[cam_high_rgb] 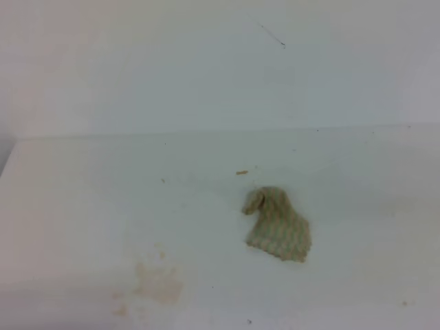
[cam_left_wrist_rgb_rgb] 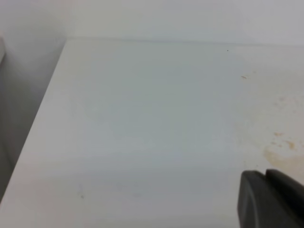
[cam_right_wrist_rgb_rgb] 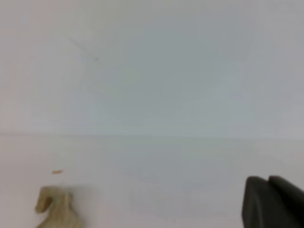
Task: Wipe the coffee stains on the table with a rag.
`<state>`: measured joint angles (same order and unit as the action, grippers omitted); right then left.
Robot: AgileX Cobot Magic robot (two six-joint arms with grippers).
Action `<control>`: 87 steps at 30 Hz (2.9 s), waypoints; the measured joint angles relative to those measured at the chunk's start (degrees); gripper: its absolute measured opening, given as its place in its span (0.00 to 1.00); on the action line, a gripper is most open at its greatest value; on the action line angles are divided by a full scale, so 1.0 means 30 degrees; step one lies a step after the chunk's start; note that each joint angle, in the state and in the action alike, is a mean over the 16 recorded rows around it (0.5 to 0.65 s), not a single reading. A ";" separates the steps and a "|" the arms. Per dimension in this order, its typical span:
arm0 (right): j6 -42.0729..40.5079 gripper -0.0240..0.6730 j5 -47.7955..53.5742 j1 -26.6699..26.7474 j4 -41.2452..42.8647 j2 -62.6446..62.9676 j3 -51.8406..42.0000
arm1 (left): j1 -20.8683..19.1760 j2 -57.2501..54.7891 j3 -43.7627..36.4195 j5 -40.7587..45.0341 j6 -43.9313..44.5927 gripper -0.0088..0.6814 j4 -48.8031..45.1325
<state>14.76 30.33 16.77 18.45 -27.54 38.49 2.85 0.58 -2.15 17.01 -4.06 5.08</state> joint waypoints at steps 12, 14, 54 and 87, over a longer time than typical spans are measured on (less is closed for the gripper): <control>0.0345 0.04 -0.4043 -0.6927 -0.2059 0.3522 -0.5633 | -0.0005 -0.0192 0.0000 0.0000 0.0000 0.01 0.0000; 0.0231 0.04 -0.4721 -0.7731 -0.2262 0.4519 -0.7205 | -0.0005 -0.0192 0.0000 0.0000 0.0000 0.01 0.0000; -0.6914 0.04 -0.4288 -0.4973 -0.5244 0.9482 -1.2938 | -0.0005 -0.0192 0.0448 0.0002 0.0000 0.01 -0.0015; -0.7681 0.03 -0.4094 -0.3980 -0.5626 0.9463 -1.2899 | -0.0005 -0.0192 0.0717 0.0002 0.0000 0.01 -0.0023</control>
<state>-8.29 18.04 4.83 1.58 0.85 -0.21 2.83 0.00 0.00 17.02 -4.06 5.01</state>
